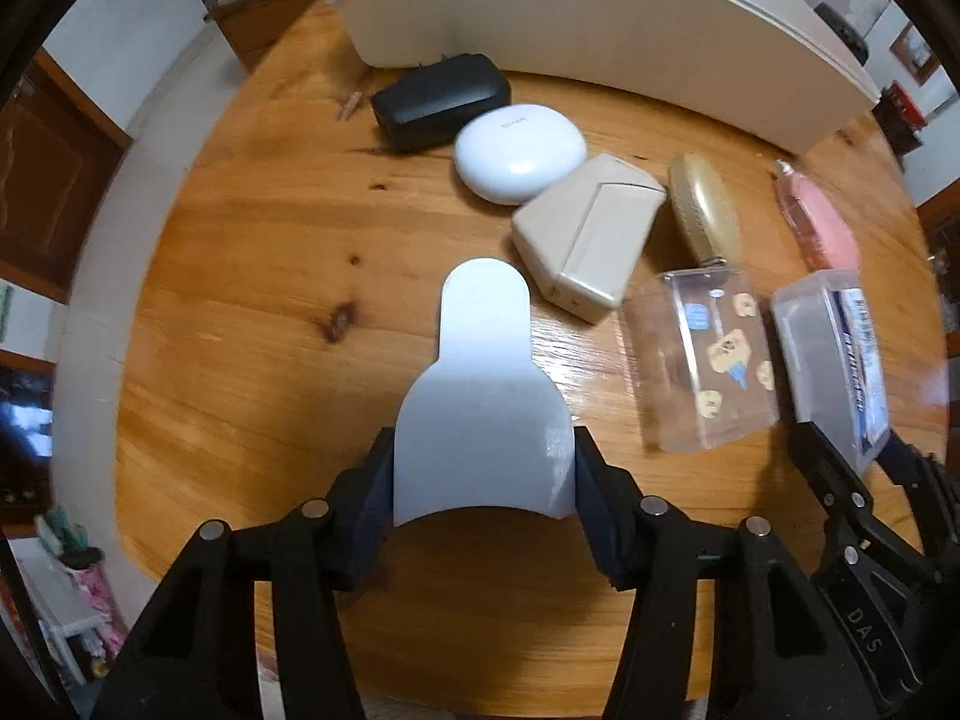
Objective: Organize rigid objects
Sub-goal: 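Grasp the white shoe-shaped item with the left tool while the right tool grasps the clear toothbrush box, then lift the white item and toothbrush box and carry both over the bin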
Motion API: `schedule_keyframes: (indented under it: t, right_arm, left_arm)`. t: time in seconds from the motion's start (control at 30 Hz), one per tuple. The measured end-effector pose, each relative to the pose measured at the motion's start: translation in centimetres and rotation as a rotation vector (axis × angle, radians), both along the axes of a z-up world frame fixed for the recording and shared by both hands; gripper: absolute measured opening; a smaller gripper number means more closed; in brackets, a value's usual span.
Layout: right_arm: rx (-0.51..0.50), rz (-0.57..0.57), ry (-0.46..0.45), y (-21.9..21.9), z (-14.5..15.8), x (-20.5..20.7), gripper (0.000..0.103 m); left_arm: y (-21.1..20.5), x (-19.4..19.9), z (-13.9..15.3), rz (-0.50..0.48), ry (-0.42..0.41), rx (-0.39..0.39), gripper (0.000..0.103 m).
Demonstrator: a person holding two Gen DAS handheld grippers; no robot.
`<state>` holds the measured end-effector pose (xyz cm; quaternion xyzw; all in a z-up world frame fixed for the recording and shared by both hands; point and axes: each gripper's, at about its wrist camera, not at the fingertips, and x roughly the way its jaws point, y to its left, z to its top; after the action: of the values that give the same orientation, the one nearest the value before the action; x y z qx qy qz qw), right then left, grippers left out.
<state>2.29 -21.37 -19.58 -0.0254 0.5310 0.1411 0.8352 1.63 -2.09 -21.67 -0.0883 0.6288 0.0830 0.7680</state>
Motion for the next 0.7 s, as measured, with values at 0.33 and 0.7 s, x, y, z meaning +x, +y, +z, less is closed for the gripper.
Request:
schedule_keyframes:
  t: [0.33, 0.7]
  right_arm:
    - [0.087, 0.012, -0.178, -0.4, 4.6, -2.0, 0.064]
    - [0.037, 0.037, -0.313, 0.4, 13.1, 0.2, 0.064]
  left_arm:
    - [1.0, -1.0, 2.8, -0.008, -0.130, -0.005, 0.058]
    - [1.6, 3.5, 15.1, -0.070, -0.340, -0.024, 0.058]
